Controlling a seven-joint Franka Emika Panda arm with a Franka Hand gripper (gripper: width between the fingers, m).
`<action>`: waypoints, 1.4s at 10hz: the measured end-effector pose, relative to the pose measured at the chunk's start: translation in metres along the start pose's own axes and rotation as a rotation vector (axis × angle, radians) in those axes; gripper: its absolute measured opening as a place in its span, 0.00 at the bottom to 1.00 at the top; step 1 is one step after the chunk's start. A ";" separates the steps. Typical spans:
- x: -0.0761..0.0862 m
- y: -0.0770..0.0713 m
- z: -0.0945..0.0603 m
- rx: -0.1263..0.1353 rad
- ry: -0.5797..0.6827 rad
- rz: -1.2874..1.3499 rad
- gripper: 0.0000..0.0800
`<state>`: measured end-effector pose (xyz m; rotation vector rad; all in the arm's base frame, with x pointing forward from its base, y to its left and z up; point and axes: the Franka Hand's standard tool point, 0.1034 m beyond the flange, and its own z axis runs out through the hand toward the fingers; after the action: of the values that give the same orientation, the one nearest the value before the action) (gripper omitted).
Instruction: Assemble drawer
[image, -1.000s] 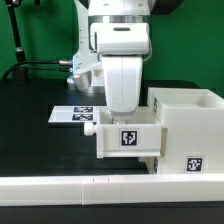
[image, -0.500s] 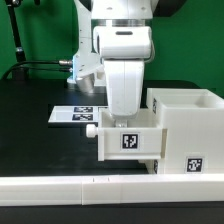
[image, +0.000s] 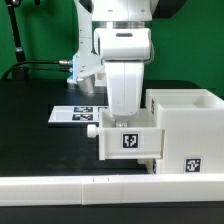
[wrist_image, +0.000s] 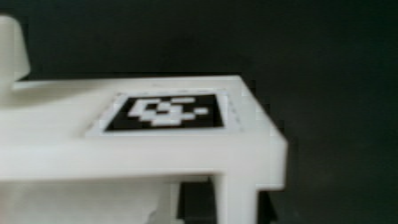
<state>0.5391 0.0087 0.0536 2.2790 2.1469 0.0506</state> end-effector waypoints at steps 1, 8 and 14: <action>0.000 0.000 0.000 0.001 0.000 -0.003 0.05; -0.001 0.004 0.003 0.004 -0.016 -0.047 0.05; 0.005 0.003 0.000 -0.002 -0.030 -0.100 0.05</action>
Offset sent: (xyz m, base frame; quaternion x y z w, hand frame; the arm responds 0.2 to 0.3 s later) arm 0.0054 0.0092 -0.0052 0.0125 -0.0049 -0.0897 0.9959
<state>0.5427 0.0137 0.0534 2.1531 2.2412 0.0178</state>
